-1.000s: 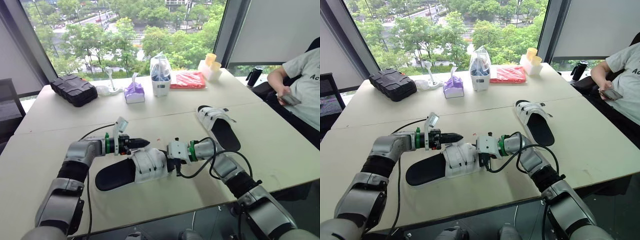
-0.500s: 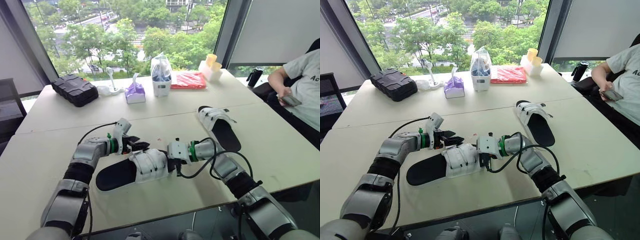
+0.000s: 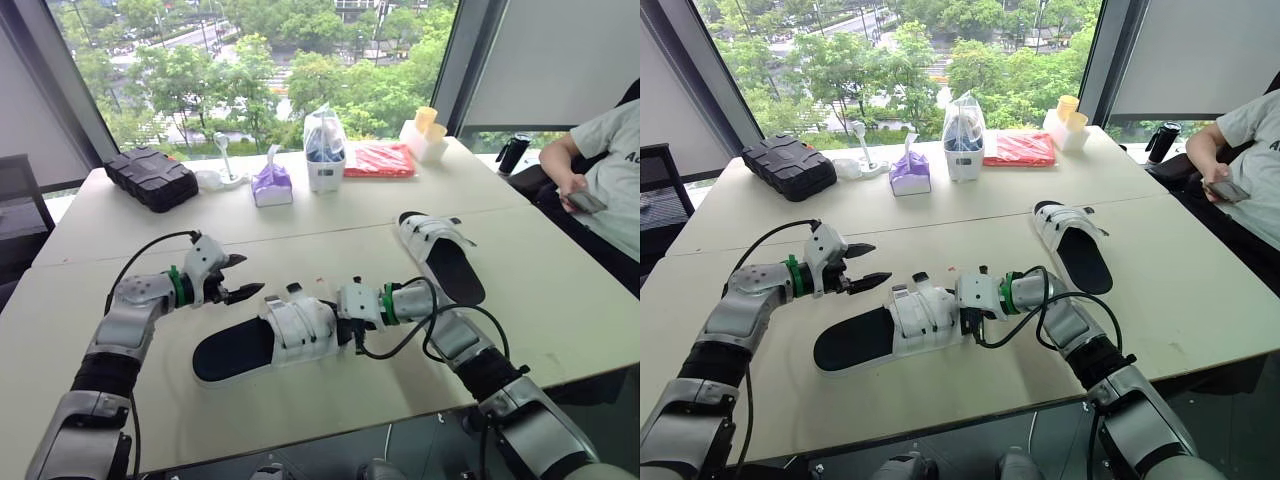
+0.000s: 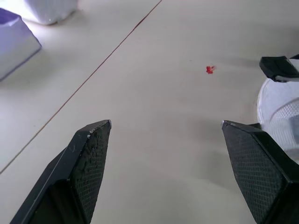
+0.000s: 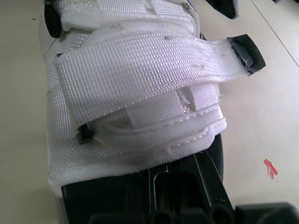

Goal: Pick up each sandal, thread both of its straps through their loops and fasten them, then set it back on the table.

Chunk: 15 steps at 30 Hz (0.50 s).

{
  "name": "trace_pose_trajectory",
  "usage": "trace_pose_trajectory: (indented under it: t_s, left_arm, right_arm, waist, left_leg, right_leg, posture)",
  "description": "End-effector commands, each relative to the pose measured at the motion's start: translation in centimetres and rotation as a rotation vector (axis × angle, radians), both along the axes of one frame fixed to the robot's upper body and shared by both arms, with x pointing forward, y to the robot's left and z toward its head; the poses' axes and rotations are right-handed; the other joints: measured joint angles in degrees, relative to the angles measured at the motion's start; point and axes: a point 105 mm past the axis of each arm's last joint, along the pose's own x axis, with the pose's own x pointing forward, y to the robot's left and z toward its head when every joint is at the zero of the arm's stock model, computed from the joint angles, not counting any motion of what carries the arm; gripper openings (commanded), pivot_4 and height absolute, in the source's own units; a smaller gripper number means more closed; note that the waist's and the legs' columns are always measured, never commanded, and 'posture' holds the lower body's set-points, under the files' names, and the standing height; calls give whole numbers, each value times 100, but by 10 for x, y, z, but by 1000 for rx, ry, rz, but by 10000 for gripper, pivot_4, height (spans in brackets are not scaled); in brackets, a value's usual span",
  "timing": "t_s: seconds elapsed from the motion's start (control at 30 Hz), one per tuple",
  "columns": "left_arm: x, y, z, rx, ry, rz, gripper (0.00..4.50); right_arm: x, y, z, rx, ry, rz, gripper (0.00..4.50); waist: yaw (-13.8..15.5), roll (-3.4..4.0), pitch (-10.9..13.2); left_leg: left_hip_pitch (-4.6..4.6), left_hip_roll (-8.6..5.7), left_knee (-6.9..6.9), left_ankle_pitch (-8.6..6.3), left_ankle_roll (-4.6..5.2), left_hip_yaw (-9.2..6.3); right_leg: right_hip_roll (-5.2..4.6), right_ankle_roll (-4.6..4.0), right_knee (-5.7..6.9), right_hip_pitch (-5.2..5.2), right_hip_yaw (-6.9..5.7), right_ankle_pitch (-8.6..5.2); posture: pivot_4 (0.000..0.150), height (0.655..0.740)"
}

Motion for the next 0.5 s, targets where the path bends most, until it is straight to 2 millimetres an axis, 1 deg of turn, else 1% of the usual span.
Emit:
trace_pose_trajectory:
  t_s: [0.03, 0.1, 0.13, 0.2, 0.23, 0.27, 0.37, 0.5]
  left_arm:
    - [-22, 3, 19, 133, -275, -136, 38797]
    - [-38, 4, 18, 204, -394, -225, 38797]
    - [-48, 1, 15, 256, -448, -298, 38797]
    - [-56, -3, 13, 292, -501, -377, 38797]
    - [-59, -5, 13, 296, -519, -404, 38797]
    - [-61, -6, 14, 302, -535, -430, 38797]
    - [-65, -10, 14, 318, -579, -490, 38797]
    - [-66, -26, 16, 295, -633, -554, 38797]
  right_arm:
    - [-9, -14, -18, -75, 70, -30, 0]
    - [-9, -15, -4, -39, 52, -42, 0]
    - [-9, -16, 5, -13, 44, -59, 0]
    - [-8, -20, 13, 7, 36, -88, 0]
    - [-7, -24, 16, 8, 29, -105, 0]
    - [-6, -28, 18, 5, 25, -121, 0]
    - [-6, -40, 25, 4, 20, -159, 0]
    - [-11, -57, 36, -2, 31, -199, 0]
  waist:
    - [-1, 1, 1]
    - [-4, 2, 1]
    - [7, 2, 1]
    - [55, 2, 1]
    - [96, 6, 4]
    - [123, 7, 4]
    - [143, 9, 6]
    - [119, 9, 9]
  left_leg:
    - [0, -1, -1, -2, 4, 4]
    - [-10, -2, -4, -6, 9, 7]
    - [-15, -4, -11, -6, 11, 8]
    - [-53, -4, -10, -7, 11, 7]
    - [-94, -4, 0, -5, 11, 7]
    - [-107, -5, 7, -5, 11, 8]
    - [-111, -9, 17, -7, 14, 10]
    - [-111, -11, 29, -9, 22, 15]
  right_leg:
    - [-4, 0, 0, -1, 0, 0]
    - [-8, 0, -1, -15, 2, 0]
    - [-11, 0, -3, -21, 3, 0]
    - [-13, 0, -2, -60, 2, 0]
    - [-12, -2, 4, -102, 2, 4]
    - [-12, -3, 6, -112, 2, 5]
    - [-13, -3, 4, -107, -4, 5]
    - [-12, -4, 0, -101, -5, 4]
  posture:
    - [1500, 7400]
    - [1500, 7400]
    - [1500, 7400]
    - [1500, 7400]
    - [1500, 7400]
    - [1500, 7400]
    - [1500, 7400]
    - [1500, 7400]
